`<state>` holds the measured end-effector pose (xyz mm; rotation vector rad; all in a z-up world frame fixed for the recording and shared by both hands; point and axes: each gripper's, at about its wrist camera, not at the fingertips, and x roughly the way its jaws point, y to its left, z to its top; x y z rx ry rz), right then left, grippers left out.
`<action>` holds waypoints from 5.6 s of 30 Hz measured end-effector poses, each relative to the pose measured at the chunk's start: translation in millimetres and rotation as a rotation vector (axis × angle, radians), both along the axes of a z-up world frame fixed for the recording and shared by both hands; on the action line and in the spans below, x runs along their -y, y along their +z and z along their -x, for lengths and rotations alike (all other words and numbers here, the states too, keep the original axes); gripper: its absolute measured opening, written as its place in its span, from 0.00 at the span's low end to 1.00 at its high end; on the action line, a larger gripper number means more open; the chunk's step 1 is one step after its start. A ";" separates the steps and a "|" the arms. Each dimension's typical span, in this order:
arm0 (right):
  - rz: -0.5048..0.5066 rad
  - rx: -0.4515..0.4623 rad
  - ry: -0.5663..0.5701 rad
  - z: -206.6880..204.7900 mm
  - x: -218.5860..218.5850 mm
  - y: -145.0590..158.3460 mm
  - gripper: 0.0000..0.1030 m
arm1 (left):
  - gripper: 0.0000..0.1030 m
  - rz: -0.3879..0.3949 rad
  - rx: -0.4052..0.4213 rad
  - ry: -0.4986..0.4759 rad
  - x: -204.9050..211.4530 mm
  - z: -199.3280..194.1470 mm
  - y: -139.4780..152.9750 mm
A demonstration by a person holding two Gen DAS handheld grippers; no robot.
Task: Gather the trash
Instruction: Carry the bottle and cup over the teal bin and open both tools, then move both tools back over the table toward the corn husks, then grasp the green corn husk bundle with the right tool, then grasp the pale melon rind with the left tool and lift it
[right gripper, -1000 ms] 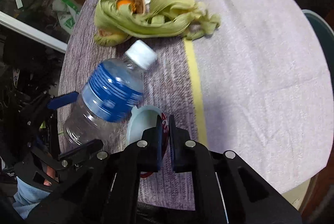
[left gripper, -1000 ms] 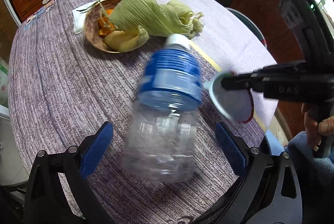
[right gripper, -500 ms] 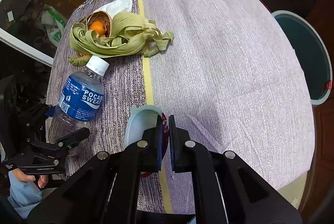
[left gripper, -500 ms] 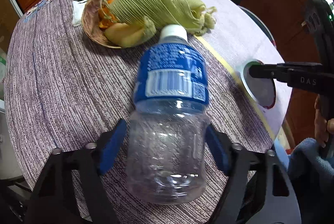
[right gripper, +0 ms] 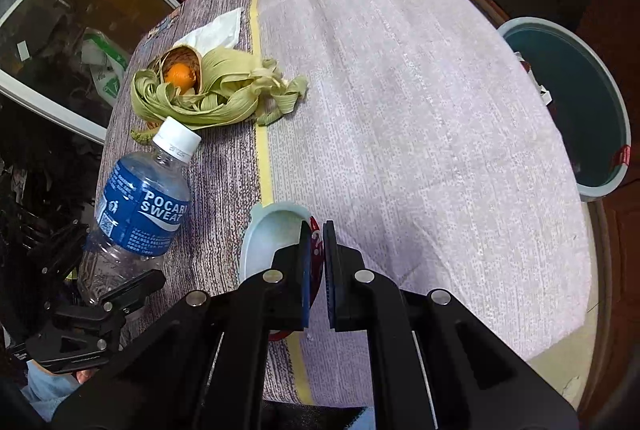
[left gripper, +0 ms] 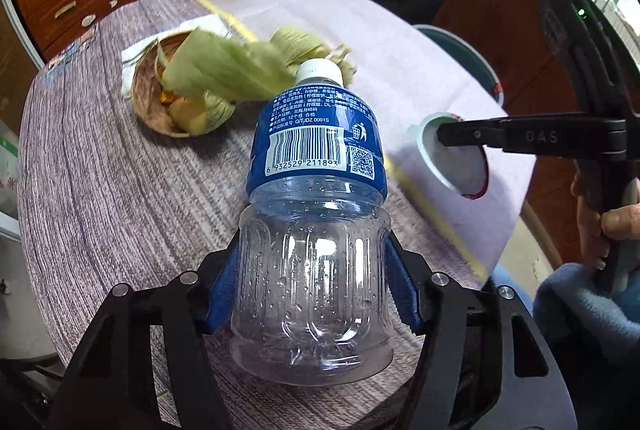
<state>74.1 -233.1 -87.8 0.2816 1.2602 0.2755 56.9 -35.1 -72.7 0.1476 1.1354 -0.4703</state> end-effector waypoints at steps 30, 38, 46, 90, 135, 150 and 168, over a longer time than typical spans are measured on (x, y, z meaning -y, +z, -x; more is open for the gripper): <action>-0.019 0.104 -0.461 -40.0 287.6 9.6 0.07 | 0.63 0.062 0.054 -0.247 231.3 -105.6 43.1; -0.009 0.039 -0.455 -60.2 306.8 -18.9 0.15 | 0.63 0.052 0.015 -0.269 272.9 -124.0 27.5; -0.001 0.063 -0.455 -61.6 310.5 -14.5 0.75 | 0.63 0.034 -0.025 -0.288 291.2 -132.2 13.2; 0.016 0.041 -0.393 -43.1 248.9 25.5 0.93 | 0.74 0.030 -0.064 -0.209 248.1 -123.7 18.6; 0.016 0.007 0.060 -131.0 -78.7 -4.9 0.93 | 0.74 0.100 -0.033 0.239 -74.9 -99.5 -1.1; 0.013 0.051 0.103 -116.1 -74.7 -0.6 0.36 | 0.74 0.089 -0.061 0.250 -72.7 -99.2 -10.9; -0.032 0.042 -0.120 -88.5 27.1 -2.7 0.37 | 0.62 -0.022 0.042 0.164 -34.3 -106.9 -13.4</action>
